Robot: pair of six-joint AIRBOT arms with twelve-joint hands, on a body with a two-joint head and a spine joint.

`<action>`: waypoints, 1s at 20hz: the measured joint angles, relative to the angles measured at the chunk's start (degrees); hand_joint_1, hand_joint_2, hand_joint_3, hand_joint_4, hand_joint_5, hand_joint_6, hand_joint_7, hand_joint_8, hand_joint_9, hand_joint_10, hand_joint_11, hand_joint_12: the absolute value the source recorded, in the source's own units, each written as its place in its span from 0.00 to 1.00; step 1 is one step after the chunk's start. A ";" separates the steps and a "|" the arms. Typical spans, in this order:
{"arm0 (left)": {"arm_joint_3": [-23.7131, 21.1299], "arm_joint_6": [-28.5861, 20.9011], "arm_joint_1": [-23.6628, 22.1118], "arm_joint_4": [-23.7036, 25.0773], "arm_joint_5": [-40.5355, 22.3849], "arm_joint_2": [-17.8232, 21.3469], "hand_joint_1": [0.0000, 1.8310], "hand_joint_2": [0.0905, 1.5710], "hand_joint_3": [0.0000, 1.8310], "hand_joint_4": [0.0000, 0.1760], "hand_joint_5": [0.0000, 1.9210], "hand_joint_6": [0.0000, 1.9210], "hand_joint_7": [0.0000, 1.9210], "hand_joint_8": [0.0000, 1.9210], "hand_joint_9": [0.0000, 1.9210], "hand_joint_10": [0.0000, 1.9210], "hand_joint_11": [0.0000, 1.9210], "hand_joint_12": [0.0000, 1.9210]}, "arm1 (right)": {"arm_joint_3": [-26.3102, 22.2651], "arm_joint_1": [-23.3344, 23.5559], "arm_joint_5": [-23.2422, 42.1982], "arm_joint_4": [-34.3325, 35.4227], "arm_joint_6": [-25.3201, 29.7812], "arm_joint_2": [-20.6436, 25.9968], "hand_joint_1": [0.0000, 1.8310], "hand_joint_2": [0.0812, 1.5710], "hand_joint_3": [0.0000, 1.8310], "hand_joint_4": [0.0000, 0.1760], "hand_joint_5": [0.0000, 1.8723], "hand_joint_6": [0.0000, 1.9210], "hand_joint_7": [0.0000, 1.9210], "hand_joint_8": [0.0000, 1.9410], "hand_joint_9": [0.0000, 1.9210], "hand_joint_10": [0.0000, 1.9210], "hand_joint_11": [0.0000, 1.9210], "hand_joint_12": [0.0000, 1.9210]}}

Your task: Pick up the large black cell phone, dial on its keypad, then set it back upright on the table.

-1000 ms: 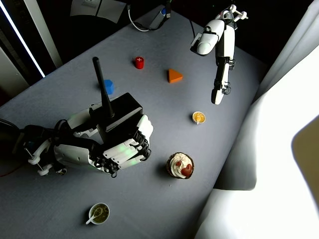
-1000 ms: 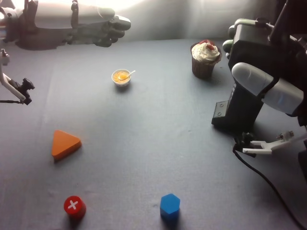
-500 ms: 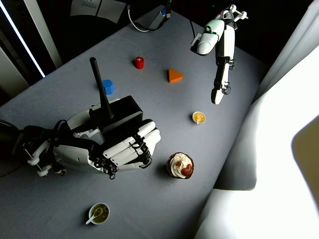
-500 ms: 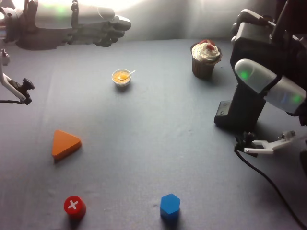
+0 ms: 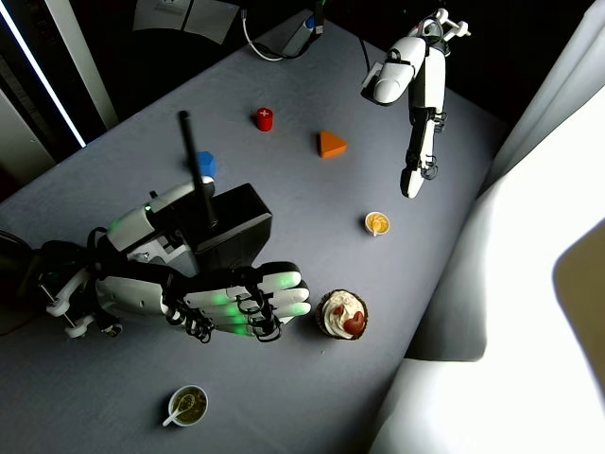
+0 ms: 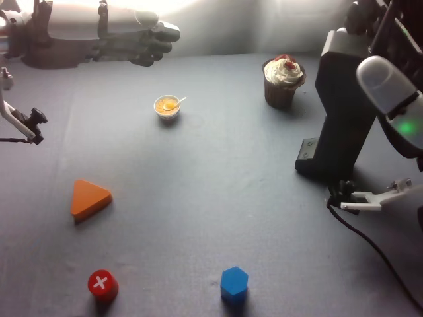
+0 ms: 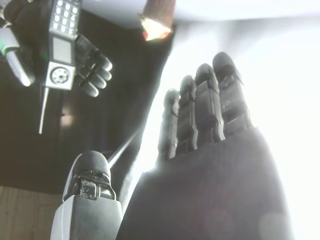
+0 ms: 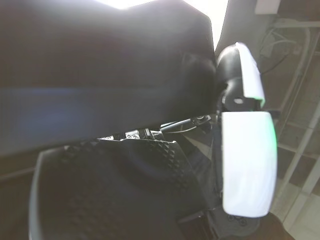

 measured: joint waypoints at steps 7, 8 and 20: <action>0.28 -0.11 0.00 -0.09 0.04 0.00 0.00 0.70 0.00 0.23 0.09 0.00 0.10 0.00 0.08 0.00 0.00 0.17 | -1.70 -2.14 1.29 -2.36 0.02 2.12 0.08 0.52 0.00 0.58 0.00 0.00 0.00 0.00 0.00 0.00 0.00 0.00; 0.28 -0.13 0.04 -0.09 0.02 0.00 0.00 0.70 0.00 0.24 0.09 0.00 0.10 0.00 0.08 0.00 0.00 0.17 | -2.23 -2.45 1.44 -2.80 0.04 2.69 0.08 0.52 0.00 0.55 0.00 0.00 0.00 0.00 0.00 0.00 0.00 0.00; -0.50 -0.15 1.55 -0.74 0.09 0.00 0.00 0.70 0.00 0.17 0.08 0.00 0.09 0.00 0.07 0.00 0.00 0.14 | -27.19 -15.04 3.39 -2.54 -4.26 29.03 0.00 0.57 0.01 0.57 0.00 0.00 0.00 0.00 0.00 0.00 0.00 0.00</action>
